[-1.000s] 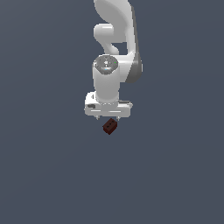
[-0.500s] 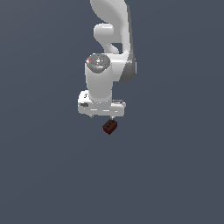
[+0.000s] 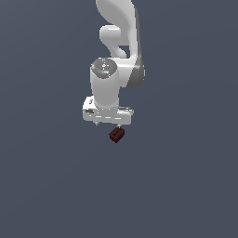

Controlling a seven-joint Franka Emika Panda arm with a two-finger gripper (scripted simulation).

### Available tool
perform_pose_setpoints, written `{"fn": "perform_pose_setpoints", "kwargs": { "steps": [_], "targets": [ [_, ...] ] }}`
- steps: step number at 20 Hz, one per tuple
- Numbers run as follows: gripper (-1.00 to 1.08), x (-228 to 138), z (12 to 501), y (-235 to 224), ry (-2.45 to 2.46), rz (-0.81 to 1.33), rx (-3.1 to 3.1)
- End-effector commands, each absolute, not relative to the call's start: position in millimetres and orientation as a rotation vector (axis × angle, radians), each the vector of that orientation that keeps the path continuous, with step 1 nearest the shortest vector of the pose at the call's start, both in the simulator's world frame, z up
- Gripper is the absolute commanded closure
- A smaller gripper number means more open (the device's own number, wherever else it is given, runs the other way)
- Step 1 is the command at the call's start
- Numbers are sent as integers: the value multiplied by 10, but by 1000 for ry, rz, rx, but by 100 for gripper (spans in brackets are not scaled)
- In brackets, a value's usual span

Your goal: Pick up the object and move it to a goal position.

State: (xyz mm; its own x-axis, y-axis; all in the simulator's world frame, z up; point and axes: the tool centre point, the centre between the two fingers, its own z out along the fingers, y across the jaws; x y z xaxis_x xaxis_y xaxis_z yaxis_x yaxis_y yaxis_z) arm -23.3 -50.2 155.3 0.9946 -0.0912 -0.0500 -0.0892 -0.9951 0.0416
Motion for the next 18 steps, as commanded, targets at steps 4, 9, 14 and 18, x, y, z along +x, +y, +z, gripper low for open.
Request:
{"fn": "perform_pose_setpoints", "kwargs": {
  "steps": [4,9,14,18],
  "targets": [
    [-92,-253,1459,-445,-239,-71,3098],
    [-92,-285,1327,-370,-386,-56,3091],
    [-92,-337,1155,-277,-585,-39,3069],
    [-92,-385,1020,-209,-746,-26,3041]
  ]
}}
